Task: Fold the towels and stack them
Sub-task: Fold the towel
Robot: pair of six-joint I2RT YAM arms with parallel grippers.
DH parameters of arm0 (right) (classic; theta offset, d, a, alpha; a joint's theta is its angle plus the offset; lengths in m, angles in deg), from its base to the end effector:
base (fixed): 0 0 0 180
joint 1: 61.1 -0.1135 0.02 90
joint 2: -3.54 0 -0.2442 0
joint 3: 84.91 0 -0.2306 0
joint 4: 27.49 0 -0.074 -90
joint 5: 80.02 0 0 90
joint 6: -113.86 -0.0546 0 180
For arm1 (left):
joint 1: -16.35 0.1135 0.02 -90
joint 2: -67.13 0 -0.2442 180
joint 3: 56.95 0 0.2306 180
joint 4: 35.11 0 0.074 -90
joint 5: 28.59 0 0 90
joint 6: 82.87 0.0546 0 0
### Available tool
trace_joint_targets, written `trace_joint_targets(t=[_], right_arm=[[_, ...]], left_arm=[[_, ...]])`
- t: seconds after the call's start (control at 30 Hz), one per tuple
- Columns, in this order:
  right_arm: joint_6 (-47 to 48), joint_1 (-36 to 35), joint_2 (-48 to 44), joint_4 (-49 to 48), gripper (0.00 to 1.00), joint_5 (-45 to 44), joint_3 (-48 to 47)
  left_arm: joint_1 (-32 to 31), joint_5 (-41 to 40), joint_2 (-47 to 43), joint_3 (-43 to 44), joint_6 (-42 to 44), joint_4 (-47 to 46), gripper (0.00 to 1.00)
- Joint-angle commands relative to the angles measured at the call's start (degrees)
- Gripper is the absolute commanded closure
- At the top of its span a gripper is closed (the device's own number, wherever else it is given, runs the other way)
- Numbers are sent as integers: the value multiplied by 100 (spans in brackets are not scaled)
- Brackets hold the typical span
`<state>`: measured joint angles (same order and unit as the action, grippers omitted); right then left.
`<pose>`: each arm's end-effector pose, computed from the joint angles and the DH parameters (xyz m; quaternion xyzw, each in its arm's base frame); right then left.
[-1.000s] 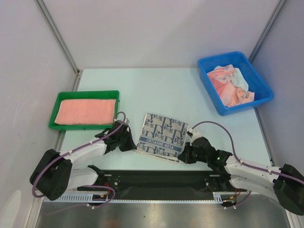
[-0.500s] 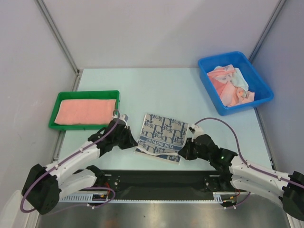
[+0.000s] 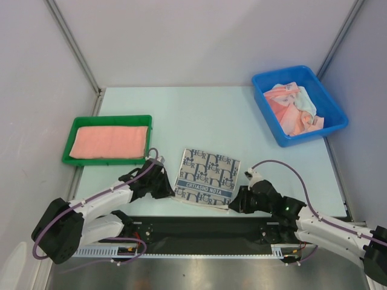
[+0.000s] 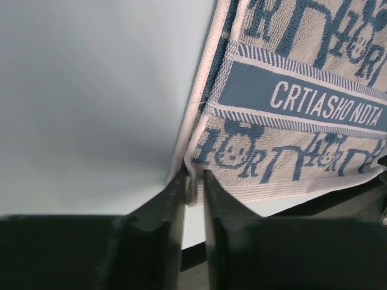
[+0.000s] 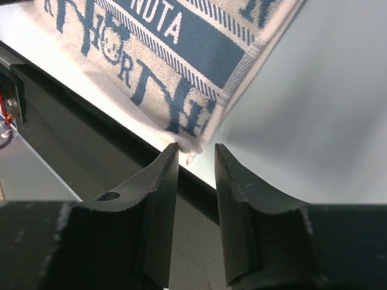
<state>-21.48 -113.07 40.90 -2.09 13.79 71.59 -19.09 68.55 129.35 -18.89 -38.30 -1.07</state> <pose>0.0891 0.1198 0.1251 -0.0664 0.9007 0.3413 0.2603 0.1461 -0.1123 0.1262 -0.0666 0.9577 -0.2229 0.1693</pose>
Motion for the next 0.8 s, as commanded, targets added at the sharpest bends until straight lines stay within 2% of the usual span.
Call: trace_joint_targets(t=[0.0, 0.1, 0.27, 0.4, 0.53, 0.67, 0.77], right_arm=[[-212, -15, -282, 329, 64, 5, -255], [-177, -15, -370, 365, 63, -56, -458], [-80, -24, 208, -117, 71, 22, -537], [-185, -33, 797, -899, 73, 339, -397], [-361, -86, 1018, -1358, 73, 383, -107], [-300, -86, 878, -595, 73, -47, -395], [-352, -60, 676, 205, 70, -888, -947]], left_arm=[[11, -581, -34, 250, 166, 573, 73], [11, -678, -87, 425, 157, 784, 58], [2, -696, -78, 681, 219, 943, 54], [11, -696, 88, 865, 254, 995, 51], [11, -1091, 168, 988, 315, 1101, 48], [11, -970, 247, 1375, 473, 690, 48], [11, -575, 570, 1726, 658, 75, 44]])
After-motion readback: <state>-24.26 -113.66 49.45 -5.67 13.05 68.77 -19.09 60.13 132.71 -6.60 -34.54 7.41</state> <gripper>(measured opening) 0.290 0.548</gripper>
